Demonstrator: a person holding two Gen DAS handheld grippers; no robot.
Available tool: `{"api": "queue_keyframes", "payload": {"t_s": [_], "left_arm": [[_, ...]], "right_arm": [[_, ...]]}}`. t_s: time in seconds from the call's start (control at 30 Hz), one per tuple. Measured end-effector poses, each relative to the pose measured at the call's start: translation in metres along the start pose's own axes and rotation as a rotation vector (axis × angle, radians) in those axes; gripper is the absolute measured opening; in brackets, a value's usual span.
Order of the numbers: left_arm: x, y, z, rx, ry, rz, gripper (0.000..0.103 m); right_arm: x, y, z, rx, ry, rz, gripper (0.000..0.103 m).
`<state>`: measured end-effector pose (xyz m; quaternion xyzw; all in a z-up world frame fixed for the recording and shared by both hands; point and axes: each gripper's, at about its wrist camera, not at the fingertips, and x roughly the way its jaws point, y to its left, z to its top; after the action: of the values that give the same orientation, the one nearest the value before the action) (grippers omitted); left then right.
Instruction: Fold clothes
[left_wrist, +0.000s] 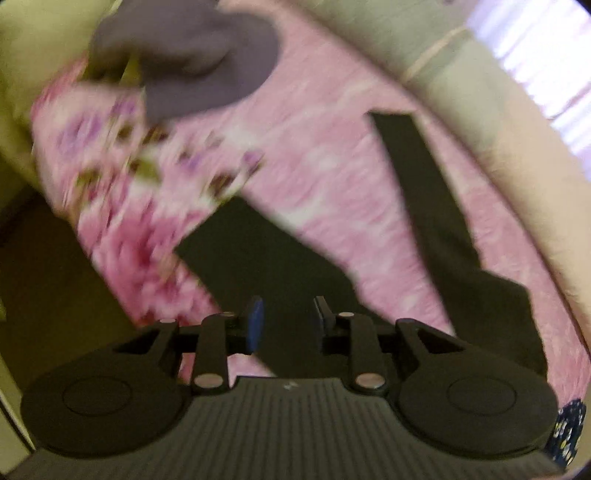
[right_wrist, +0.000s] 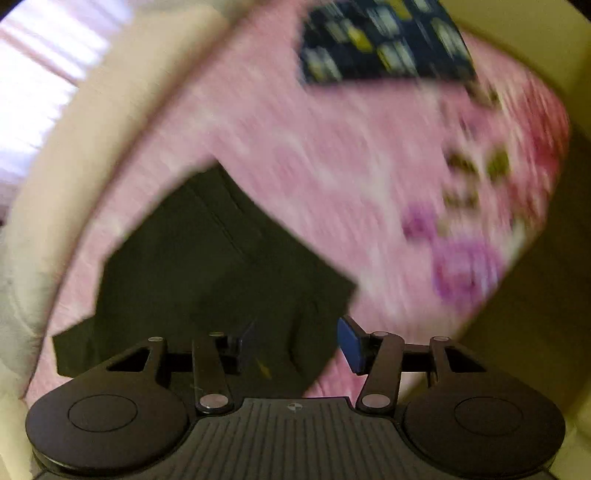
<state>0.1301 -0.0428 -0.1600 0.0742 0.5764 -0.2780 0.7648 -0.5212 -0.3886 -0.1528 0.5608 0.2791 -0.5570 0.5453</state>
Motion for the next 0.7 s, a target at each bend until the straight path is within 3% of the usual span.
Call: {"api": "queue_keyframes", "payload": {"t_s": [0.1,0.17,0.33,0.4,0.43,0.57,0.7], "left_arm": [[-0.052,-0.065,0.012,0.104,-0.057,-0.115,0.031],[-0.089,-0.11,0.015,0.179,-0.082,-0.207,0.035],[-0.215,-0.221,0.009,0.396,-0.148,-0.476,0.047],[-0.273,-0.26,0.0,0.499,-0.215,-0.564,0.066],[-0.303,-0.277,-0.007,0.556,-0.259,-0.608,0.07],[-0.387,-0.318,-0.041,0.747,-0.372,-0.728,0.081],[-0.418,-0.333,-0.069,0.862,-0.388,-0.745,0.082]], "right_arm": [[-0.019,0.023,0.011,-0.084,-0.087,0.035,0.076],[-0.02,0.033,0.011,-0.124,-0.11,0.051,0.076],[0.01,0.029,-0.003,-0.12,-0.016,0.055,0.076],[0.021,0.025,-0.008,-0.112,0.02,0.053,0.076],[0.026,0.023,-0.011,-0.108,0.035,0.054,0.076],[0.036,0.027,-0.02,-0.107,0.07,0.068,0.076],[0.03,0.034,-0.025,-0.098,0.055,0.081,0.076]]}}
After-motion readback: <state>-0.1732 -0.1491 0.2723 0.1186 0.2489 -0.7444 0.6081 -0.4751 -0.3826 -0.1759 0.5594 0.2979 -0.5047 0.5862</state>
